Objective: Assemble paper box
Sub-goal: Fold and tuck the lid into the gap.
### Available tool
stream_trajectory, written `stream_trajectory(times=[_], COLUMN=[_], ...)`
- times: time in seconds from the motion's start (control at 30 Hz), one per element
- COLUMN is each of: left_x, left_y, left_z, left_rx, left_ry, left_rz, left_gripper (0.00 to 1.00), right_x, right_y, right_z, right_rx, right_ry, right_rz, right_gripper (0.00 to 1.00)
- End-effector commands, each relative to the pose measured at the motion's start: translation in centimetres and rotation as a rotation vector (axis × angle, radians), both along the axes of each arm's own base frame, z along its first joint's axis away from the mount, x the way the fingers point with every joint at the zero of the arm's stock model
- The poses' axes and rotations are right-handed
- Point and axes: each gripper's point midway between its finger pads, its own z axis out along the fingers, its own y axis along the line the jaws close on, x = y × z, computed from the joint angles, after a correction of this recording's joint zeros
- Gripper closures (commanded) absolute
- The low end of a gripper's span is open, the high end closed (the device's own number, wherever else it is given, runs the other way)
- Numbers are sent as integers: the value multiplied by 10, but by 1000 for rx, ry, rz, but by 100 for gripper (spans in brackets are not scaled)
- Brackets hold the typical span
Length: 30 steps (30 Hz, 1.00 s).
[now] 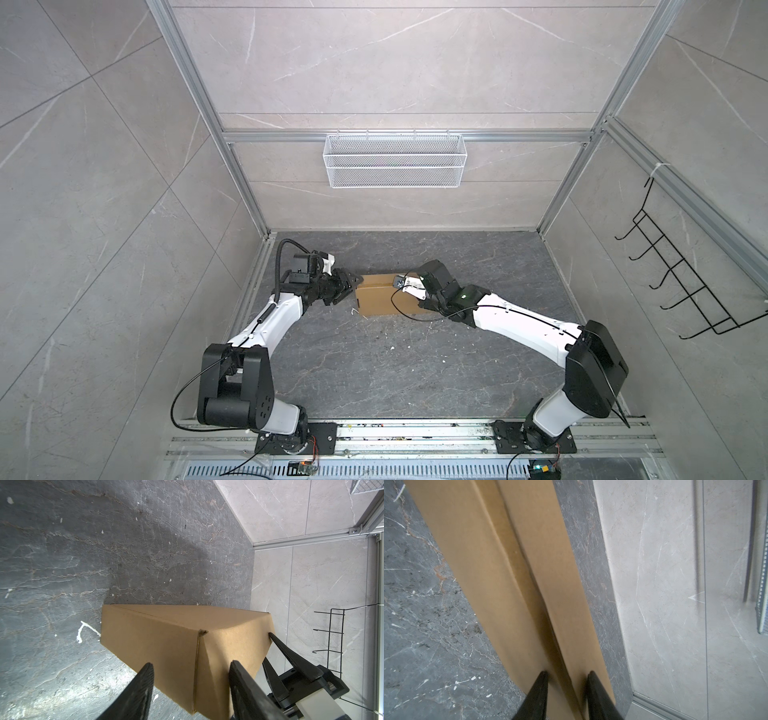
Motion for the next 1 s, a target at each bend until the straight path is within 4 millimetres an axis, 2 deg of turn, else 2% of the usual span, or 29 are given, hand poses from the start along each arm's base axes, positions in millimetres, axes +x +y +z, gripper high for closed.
stream_trajectory(times=[0.0,0.1,0.27,0.33,0.4,0.47,0.57,0.67,0.8,0.97], left_x=[-10,-19,-18,-18,-17,-14,-10,-9,-7,-15], left_y=[-3,7,14,14,14,13,10,6,-2,-2], left_z=[-21,-43,-57,-58,-49,-32,-7,5,3,-25], left_rx=[11,65,89,88,84,76,54,39,49,105], left_ry=[53,96,123,126,110,80,31,10,6,56], left_rz=[-19,-9,1,-2,-2,-2,0,-7,-28,-50], left_gripper=[47,56,66,67,67,64,53,42,28,29], right_x=[-21,-21,-21,-21,-22,-22,-22,-22,-22,-22], right_y=[-10,-11,-10,-11,-11,-11,-11,-11,-11,-11], right_z=[-46,-46,-45,-46,-45,-46,-46,-47,-49,-50], right_rx=[-69,-71,-71,-72,-72,-71,-68,-67,-67,-65], right_ry=[140,141,142,144,145,145,145,145,148,149], right_rz=[-4,-6,-2,-3,-1,-1,-2,-3,-5,-7], right_gripper=[66,66,66,66,66,66,66,66,66,66])
